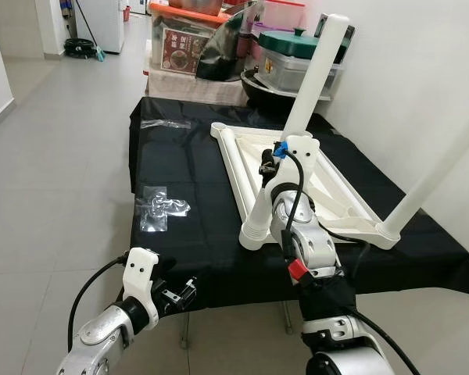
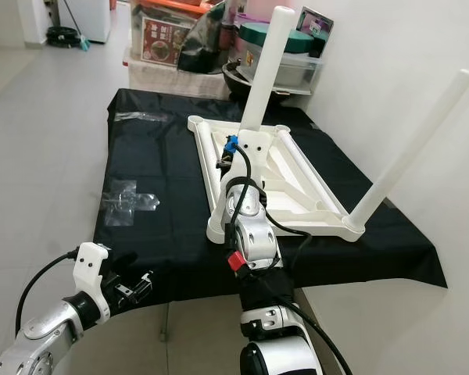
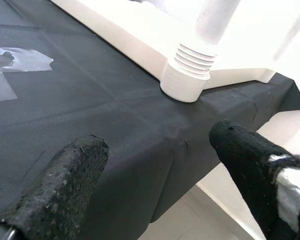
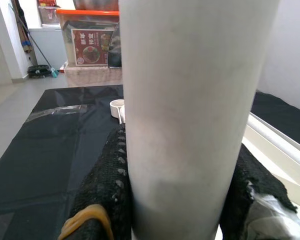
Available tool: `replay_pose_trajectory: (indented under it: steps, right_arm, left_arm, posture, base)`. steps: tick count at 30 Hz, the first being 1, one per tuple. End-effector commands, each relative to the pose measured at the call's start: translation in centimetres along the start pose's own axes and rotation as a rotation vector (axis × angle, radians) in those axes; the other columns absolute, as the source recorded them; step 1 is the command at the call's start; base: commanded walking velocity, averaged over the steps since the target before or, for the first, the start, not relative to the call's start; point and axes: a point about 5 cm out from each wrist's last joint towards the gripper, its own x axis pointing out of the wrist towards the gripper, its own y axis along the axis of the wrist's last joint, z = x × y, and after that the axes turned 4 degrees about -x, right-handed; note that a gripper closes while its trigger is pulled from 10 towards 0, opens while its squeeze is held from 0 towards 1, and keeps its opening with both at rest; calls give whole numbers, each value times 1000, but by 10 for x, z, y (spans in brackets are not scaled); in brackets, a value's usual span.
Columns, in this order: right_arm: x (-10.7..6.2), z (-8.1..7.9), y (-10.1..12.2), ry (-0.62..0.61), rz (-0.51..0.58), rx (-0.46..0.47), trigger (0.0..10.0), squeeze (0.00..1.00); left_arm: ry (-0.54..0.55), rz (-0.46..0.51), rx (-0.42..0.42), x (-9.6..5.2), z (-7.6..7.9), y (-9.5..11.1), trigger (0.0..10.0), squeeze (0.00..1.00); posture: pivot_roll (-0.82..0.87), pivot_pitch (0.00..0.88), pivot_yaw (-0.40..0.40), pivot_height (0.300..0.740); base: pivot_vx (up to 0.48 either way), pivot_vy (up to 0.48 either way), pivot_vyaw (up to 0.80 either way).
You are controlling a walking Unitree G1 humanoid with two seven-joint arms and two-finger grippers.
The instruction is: Building children table
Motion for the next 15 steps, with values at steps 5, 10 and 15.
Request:
replay_pose_trajectory:
  steps: [5,10,15]
  right_arm:
    - [-4,6,-27,-10,-126,-32,10000,0]
    - [-4,5,-22,-3,-109,-28,10000,0]
    - [-3,4,-15,17,-83,-31,10000,0]
  left_arm:
    - [-17,-2,4,4,3,-1,10000,0]
    - [-18,-2,5,4,3,-1,10000,0]
    - [-21,1,9,5,3,0,10000,0]
  posture:
    - [42,0,-172,740]
    - [42,0,-172,740]
    - [42,0,-171,740]
  base:
    - [0,0,0]
    - [0,0,0]
    - [0,0,0]
